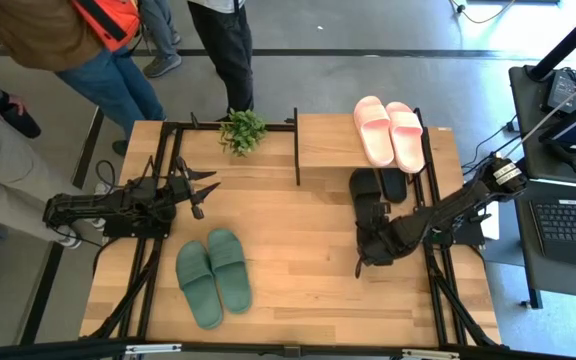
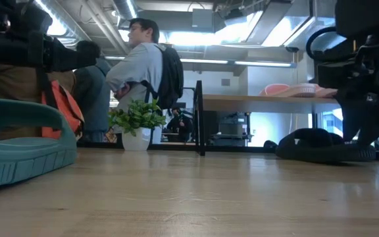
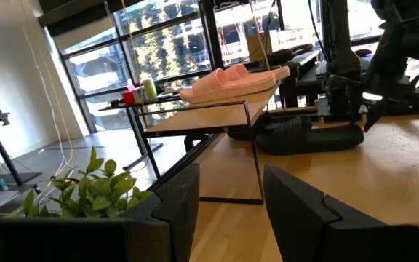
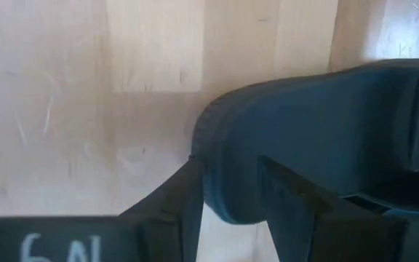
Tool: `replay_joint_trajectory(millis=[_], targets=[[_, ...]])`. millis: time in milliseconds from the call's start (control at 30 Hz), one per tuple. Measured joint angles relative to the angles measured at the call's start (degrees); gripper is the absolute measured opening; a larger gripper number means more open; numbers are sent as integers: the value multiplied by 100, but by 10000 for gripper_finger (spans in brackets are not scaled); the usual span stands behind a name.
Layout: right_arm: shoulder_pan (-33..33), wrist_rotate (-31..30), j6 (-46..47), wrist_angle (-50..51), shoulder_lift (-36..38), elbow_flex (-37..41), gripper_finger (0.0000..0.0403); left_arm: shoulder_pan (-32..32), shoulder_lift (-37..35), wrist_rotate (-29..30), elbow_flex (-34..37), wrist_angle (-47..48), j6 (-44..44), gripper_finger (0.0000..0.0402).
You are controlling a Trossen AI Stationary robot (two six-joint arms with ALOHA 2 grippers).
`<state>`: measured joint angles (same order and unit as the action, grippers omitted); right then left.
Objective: Pick and place slides into the shelf
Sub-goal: Put the black slide under the shelf
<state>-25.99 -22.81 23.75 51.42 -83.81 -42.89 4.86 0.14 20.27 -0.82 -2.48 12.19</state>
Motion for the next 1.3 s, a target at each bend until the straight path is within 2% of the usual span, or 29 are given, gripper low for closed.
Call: replay_joint_trajectory(millis=[333, 533, 767, 1000, 1167, 1300], targets=[[195, 251, -367, -162, 0, 29, 93, 0, 2, 0, 0, 0, 2, 145], [226, 406, -332, -603, 4, 447, 83, 0, 0, 0, 0, 0, 2, 145], [222, 345, -326, -822, 20, 640, 74, -1, 1, 2, 0, 0, 2, 145], [216, 197, -320, -793, 7, 551, 14, 0, 1, 4, 0, 0, 4, 145], [268, -288, -23, -817, -19, 511, 13, -2, 2, 4, 0, 0, 4, 145], [412, -300, 101, -807, -17, 498, 12, 0, 0, 4, 1, 0, 4, 145]])
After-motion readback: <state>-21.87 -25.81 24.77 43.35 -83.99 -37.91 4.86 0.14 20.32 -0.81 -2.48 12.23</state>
